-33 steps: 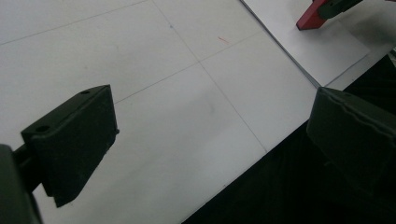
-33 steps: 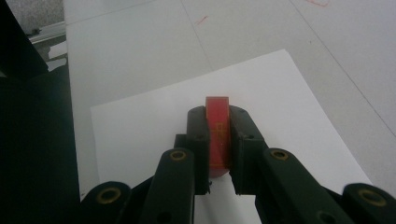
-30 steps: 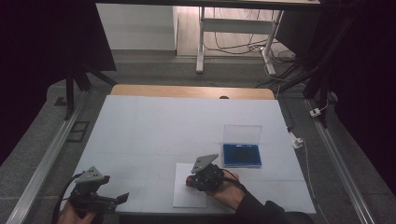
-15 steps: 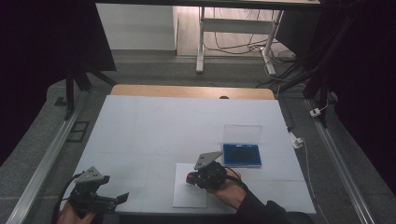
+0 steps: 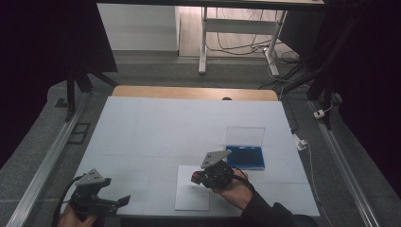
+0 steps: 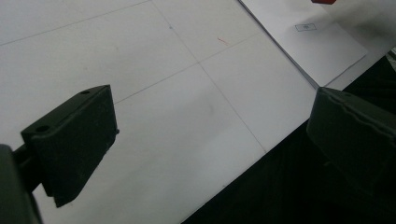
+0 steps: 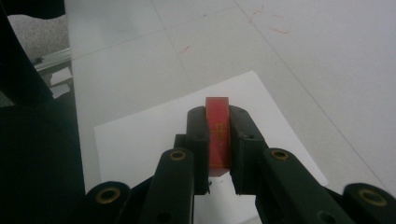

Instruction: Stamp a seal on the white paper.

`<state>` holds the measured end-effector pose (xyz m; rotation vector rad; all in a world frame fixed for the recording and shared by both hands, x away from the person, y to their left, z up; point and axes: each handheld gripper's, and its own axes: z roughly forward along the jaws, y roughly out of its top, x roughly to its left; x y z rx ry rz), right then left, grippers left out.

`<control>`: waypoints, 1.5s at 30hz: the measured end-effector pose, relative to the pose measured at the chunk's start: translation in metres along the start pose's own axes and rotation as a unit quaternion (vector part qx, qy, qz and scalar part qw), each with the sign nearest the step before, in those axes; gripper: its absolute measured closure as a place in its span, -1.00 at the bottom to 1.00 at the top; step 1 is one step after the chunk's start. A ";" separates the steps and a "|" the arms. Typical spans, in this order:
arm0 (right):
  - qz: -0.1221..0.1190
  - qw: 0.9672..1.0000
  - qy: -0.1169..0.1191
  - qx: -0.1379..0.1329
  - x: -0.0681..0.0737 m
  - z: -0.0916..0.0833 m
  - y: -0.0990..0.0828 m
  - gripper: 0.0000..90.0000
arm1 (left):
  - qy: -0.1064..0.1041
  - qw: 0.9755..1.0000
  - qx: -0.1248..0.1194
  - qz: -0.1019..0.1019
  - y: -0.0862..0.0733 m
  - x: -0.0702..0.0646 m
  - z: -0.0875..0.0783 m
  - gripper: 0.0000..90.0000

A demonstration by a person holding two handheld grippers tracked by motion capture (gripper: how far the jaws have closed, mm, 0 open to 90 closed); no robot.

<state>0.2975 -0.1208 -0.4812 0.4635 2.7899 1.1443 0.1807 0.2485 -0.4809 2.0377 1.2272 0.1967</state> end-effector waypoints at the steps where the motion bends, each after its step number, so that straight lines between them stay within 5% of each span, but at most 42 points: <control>1: 0.001 1.000 -0.001 -0.001 -0.001 -0.001 0.000 0.76 | 0.000 1.000 0.000 0.000 0.000 0.000 0.000 -0.95; 25: 0.027 0.999 -0.034 -0.015 -0.021 -0.025 -0.006 0.75 | -0.001 1.000 0.001 0.002 0.000 0.000 0.000 -0.95; 45: 0.064 0.995 -0.071 -0.030 -0.045 -0.048 -0.015 0.75 | -0.001 1.000 0.001 0.002 0.000 -0.001 0.000 -0.95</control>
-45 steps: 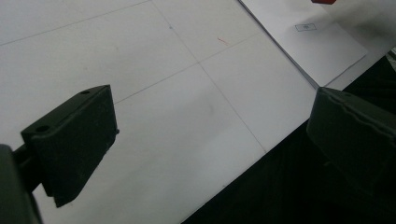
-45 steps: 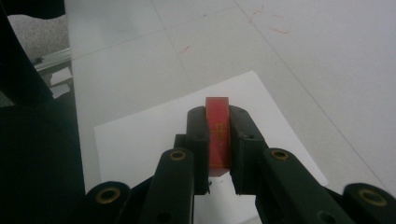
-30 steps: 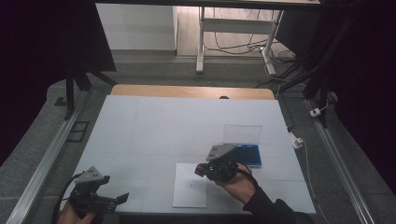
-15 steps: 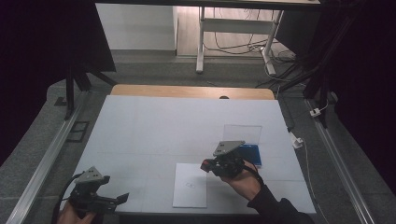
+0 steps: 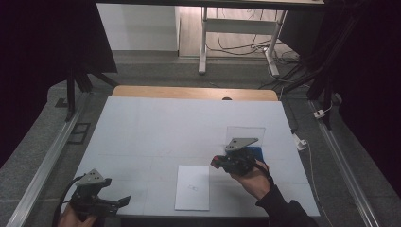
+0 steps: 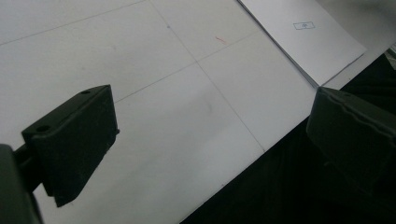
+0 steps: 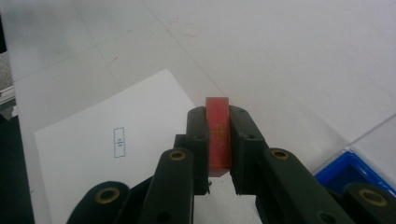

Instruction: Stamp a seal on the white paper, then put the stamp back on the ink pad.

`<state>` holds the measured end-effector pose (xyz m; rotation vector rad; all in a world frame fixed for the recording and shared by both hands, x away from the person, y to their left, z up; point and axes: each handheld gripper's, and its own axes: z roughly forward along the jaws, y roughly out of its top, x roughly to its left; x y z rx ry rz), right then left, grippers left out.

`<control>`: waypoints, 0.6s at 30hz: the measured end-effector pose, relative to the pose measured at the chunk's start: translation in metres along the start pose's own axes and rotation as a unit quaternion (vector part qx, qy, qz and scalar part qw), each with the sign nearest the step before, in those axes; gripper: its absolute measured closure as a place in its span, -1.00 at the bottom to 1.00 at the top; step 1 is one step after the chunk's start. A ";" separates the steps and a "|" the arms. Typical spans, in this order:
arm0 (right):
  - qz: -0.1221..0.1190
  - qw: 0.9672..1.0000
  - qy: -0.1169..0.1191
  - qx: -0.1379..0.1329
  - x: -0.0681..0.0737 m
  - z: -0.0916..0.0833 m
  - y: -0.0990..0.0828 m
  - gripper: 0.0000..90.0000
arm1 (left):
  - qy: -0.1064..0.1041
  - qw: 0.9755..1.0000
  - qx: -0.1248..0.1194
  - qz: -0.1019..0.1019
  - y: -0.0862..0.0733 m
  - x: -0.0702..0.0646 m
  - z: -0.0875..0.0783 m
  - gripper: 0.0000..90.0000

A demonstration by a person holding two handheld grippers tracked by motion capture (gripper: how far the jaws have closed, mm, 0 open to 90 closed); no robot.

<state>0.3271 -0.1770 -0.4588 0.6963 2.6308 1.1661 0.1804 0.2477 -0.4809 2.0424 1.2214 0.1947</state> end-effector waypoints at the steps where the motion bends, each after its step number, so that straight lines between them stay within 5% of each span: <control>1: 0.003 1.000 -0.002 -0.001 -0.001 -0.001 0.000 0.75 | 0.000 1.000 0.001 0.001 0.000 0.000 0.000 -0.95; 18: 0.035 0.999 -0.036 -0.011 -0.026 -0.016 -0.008 0.75 | -0.002 1.000 0.000 0.000 0.000 0.000 0.000 -0.95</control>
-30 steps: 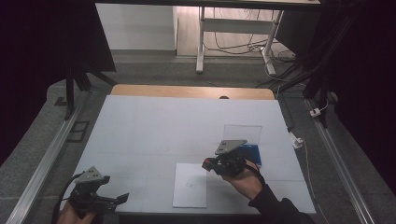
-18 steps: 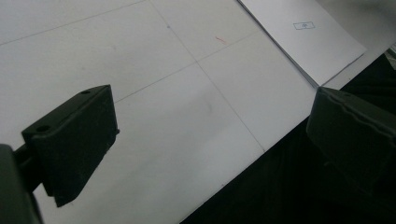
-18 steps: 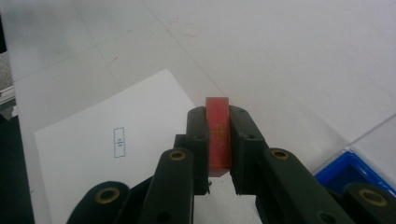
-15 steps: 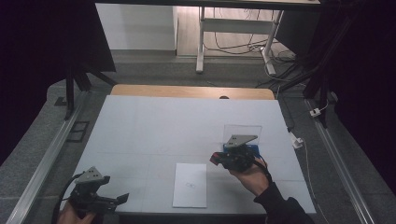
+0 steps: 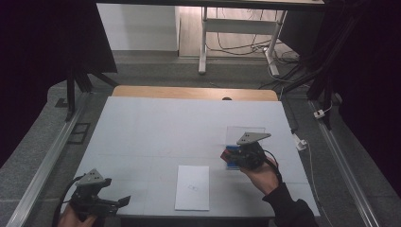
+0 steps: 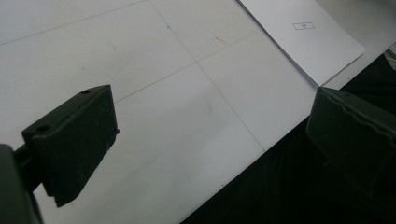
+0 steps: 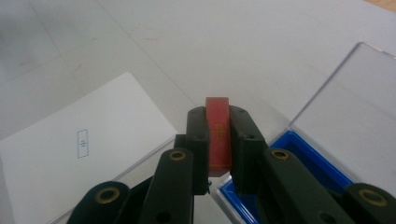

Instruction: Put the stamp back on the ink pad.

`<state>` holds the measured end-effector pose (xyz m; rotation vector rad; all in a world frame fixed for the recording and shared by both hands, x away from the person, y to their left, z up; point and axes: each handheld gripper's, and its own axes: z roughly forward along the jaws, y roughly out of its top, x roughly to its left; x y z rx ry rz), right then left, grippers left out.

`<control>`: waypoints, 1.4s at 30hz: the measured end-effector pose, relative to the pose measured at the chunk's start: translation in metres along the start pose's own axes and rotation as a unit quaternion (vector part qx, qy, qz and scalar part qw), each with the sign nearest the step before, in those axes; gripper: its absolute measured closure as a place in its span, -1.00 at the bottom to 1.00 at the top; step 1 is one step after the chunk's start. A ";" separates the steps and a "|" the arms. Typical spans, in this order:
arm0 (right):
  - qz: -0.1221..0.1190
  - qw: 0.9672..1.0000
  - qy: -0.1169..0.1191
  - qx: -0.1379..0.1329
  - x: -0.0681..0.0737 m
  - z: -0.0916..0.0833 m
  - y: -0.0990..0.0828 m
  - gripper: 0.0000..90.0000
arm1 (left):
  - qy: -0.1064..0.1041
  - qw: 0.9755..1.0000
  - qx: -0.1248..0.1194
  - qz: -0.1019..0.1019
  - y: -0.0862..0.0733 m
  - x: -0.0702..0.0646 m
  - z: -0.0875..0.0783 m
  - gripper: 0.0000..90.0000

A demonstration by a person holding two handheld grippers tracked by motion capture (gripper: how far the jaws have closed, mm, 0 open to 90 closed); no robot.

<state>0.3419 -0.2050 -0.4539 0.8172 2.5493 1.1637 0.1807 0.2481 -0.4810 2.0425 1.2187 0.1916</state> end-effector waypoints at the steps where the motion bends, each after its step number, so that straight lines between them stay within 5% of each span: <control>1: 0.002 1.000 -0.001 -0.003 -0.002 -0.001 -0.001 0.75 | 0.000 1.000 0.000 0.000 0.000 0.000 0.000 -0.95; 23: 0.039 0.998 -0.049 -0.005 -0.037 -0.017 -0.014 0.75 | 0.000 1.000 0.000 0.001 0.000 0.000 0.000 -0.95; 42: 0.045 0.994 -0.092 0.026 -0.060 -0.020 -0.027 0.75 | -0.001 1.000 0.001 0.003 0.000 -0.001 0.000 -0.95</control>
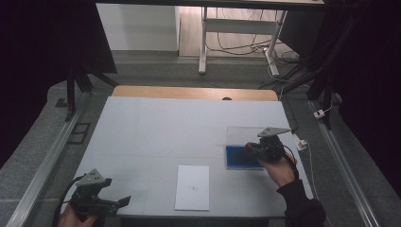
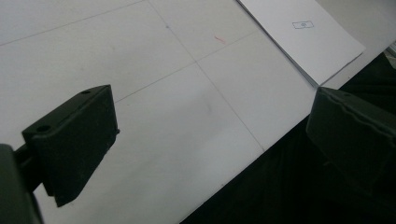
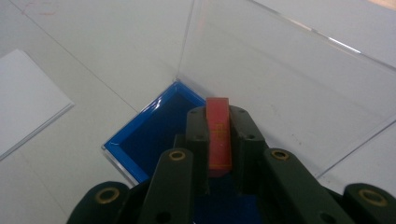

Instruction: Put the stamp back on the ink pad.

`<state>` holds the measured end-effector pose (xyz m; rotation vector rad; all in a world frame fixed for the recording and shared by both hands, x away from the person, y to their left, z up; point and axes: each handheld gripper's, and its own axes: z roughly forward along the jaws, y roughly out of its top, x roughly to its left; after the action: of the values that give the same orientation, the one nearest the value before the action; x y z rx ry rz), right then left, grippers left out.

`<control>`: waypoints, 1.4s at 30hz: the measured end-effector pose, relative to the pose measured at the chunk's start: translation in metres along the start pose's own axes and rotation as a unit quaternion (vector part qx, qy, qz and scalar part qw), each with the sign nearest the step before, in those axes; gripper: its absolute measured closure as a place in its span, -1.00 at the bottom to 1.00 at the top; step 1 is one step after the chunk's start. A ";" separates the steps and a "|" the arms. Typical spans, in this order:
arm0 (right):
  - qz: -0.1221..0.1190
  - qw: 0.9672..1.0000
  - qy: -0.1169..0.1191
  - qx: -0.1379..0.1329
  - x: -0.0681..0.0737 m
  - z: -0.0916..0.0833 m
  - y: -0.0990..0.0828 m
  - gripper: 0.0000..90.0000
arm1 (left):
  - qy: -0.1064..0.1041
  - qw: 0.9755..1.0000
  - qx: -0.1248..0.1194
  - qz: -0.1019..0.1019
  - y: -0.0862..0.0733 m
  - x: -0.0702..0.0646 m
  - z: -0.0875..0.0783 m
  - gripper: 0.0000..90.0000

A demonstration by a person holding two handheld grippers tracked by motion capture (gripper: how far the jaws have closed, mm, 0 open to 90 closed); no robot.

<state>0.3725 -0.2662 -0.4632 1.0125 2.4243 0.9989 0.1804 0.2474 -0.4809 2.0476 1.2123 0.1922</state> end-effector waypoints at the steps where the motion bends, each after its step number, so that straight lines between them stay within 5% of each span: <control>1: 0.000 1.000 0.001 0.001 0.000 0.001 0.000 0.75 | 0.000 1.000 0.000 0.000 0.000 0.000 0.000 -0.95; 22: -0.013 0.999 0.011 0.046 0.003 0.021 -0.006 0.74 | -0.001 1.000 0.001 0.000 0.000 0.000 0.000 -0.94; 31: -0.009 0.999 0.012 0.043 0.002 0.021 -0.006 0.73 | 0.000 1.000 0.002 0.000 0.000 0.000 0.000 -0.94; 42: 0.007 1.000 0.016 0.012 0.005 0.010 -0.001 0.39 | -0.001 1.000 0.001 -0.001 0.000 0.000 0.000 -0.94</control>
<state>0.3743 -0.2586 -0.4706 1.0296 2.4639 0.9994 0.1808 0.2473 -0.4811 2.0482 1.2144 0.1883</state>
